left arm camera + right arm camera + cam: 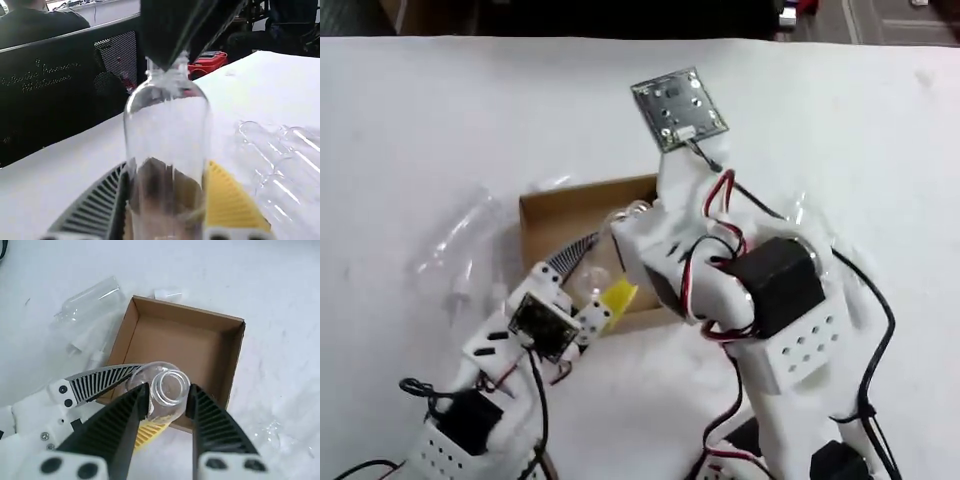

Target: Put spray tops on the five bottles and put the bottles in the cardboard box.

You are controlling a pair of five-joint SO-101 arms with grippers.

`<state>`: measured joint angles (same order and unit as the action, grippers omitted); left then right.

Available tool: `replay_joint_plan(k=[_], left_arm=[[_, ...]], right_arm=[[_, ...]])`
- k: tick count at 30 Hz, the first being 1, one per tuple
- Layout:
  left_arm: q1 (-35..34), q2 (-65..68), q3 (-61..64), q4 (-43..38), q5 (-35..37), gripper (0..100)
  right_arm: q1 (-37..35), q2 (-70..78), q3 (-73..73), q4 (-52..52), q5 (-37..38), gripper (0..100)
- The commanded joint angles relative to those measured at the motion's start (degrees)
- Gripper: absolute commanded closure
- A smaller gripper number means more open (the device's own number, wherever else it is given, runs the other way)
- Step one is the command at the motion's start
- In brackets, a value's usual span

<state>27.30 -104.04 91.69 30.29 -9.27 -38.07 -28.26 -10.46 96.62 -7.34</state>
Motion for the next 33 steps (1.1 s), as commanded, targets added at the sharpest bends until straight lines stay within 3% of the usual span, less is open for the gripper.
replay_joint_plan(k=[1, 19, 24, 30, 33], left_arm=[[0.7, -0.9, -0.4, -1.6, -0.7, 95], [0.7, -0.9, -0.4, -1.6, -0.7, 95], [0.7, -0.9, -0.4, -1.6, -0.6, 95], [0.7, -0.9, -0.7, -1.6, -0.6, 95], [0.6, -0.9, -0.9, -1.2, -0.1, 88]], right_arm=[[-0.9, 0.1, 1.9, -1.0, -0.4, 89.4], [-0.9, 0.1, 5.2, -5.1, -0.7, 85.3], [-0.9, 0.1, 5.2, -6.6, -0.4, 98.1], [-0.9, 0.0, 5.2, -7.8, 1.8, 98.2], [-0.9, -0.1, 5.2, -7.8, 2.0, 98.2]])
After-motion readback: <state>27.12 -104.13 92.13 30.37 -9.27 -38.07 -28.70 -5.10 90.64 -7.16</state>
